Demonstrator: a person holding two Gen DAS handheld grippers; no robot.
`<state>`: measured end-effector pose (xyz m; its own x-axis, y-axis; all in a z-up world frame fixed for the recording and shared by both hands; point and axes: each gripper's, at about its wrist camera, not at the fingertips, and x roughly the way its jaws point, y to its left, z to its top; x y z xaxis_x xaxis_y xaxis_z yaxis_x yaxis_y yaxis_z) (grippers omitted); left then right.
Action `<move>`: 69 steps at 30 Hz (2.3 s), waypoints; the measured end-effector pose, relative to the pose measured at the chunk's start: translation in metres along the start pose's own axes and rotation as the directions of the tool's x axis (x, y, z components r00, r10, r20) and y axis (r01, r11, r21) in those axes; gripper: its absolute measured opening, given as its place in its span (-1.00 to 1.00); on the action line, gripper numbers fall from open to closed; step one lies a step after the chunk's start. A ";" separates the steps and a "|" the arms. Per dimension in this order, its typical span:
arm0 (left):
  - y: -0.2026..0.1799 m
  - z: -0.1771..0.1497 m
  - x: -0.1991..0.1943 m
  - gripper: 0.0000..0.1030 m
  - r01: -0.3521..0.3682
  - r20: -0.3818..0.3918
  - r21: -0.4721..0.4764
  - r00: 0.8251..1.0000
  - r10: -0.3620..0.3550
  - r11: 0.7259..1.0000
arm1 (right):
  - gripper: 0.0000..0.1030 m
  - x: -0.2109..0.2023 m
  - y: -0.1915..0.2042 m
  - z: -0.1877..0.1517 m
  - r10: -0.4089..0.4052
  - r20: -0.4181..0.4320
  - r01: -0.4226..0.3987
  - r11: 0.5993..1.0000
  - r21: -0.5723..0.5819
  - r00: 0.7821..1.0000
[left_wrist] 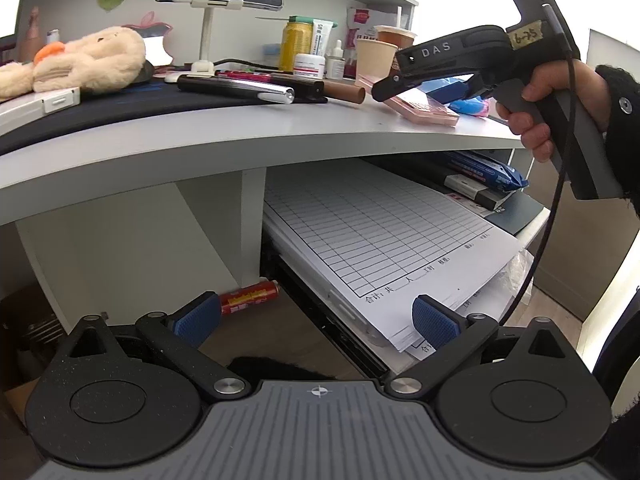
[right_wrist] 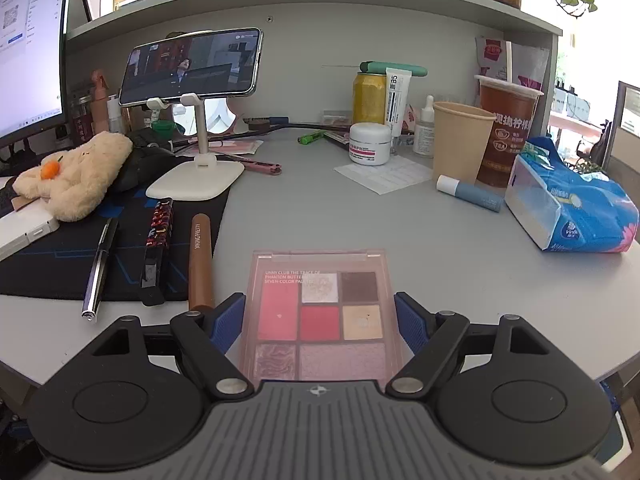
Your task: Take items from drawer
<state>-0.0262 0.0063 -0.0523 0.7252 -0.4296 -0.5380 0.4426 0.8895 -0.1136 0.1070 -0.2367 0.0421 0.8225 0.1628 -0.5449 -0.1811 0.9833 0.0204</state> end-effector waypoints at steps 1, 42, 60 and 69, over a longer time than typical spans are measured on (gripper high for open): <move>0.000 0.000 0.000 0.99 0.002 0.000 0.002 1.000 -0.002 1.000 | 0.48 0.000 -0.001 0.000 0.002 -0.002 -0.002 1.000 0.006 1.000; -0.013 -0.002 0.006 0.99 0.027 -0.031 0.053 0.999 -0.025 0.998 | 0.66 -0.055 -0.032 -0.019 -0.030 0.119 0.009 0.985 0.173 0.992; -0.030 -0.003 0.007 0.94 0.052 -0.049 0.116 0.998 -0.046 0.992 | 0.74 -0.125 -0.036 -0.061 0.079 0.212 -0.041 0.983 -0.178 0.974; -0.038 -0.005 0.007 0.75 0.089 -0.068 0.145 0.994 -0.080 0.985 | 0.73 -0.106 -0.065 -0.094 0.015 0.033 -0.010 0.987 -0.163 0.999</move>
<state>-0.0403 -0.0298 -0.0557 0.6498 -0.4878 -0.5829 0.5775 0.8155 -0.0386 -0.0192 -0.3254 0.0196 0.8370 0.1804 -0.5166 -0.2744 0.9552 -0.1112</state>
